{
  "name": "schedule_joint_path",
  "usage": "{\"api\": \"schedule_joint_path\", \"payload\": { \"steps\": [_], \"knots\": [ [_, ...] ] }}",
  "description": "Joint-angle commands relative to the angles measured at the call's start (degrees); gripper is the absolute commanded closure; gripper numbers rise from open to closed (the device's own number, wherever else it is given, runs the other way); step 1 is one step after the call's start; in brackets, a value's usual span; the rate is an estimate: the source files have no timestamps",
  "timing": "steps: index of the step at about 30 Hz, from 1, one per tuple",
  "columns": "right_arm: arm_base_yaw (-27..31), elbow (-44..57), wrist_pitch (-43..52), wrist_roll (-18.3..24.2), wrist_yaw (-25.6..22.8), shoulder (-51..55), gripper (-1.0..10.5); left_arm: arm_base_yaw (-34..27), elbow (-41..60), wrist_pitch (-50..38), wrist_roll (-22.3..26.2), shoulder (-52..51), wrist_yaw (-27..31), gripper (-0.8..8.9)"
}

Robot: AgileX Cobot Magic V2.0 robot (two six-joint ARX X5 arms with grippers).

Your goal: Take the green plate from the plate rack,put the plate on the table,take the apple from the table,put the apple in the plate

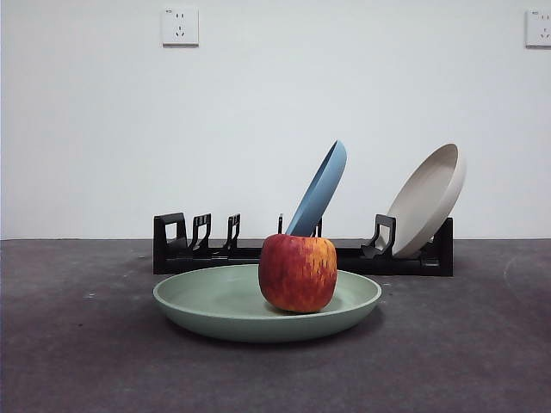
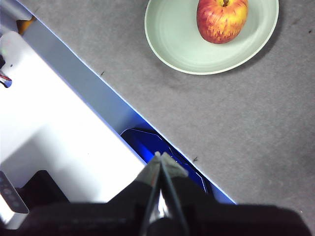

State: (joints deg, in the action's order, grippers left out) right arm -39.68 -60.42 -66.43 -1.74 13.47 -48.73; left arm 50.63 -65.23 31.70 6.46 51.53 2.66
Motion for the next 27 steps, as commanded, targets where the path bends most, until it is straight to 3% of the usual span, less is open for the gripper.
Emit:
{"api": "schedule_joint_path", "payload": {
  "steps": [1,6,11,17,27],
  "knots": [
    [-0.1,0.2,0.1,-0.3,-0.1,0.2,9.6,-10.3,1.3,-6.7,2.8,-3.6,-4.2,8.17],
    [-0.1,0.2,0.1,-0.3,-0.1,0.2,9.6,-24.5,9.2,-17.3,2.8,-12.3,-6.1,8.17],
    [-0.1,0.2,0.1,-0.3,-0.1,0.2,9.6,-33.7,23.7,-26.4,2.8,-24.0,-4.2,8.17],
    [-0.1,0.2,0.1,-0.3,-0.1,0.2,9.6,-39.9,41.8,-34.2,1.2,-35.7,-2.8,8.17],
    [-0.1,0.2,0.1,-0.3,-0.1,0.2,9.6,-45.7,59.3,-34.4,-5.0,-47.0,-2.8,8.17]
  ]
}}
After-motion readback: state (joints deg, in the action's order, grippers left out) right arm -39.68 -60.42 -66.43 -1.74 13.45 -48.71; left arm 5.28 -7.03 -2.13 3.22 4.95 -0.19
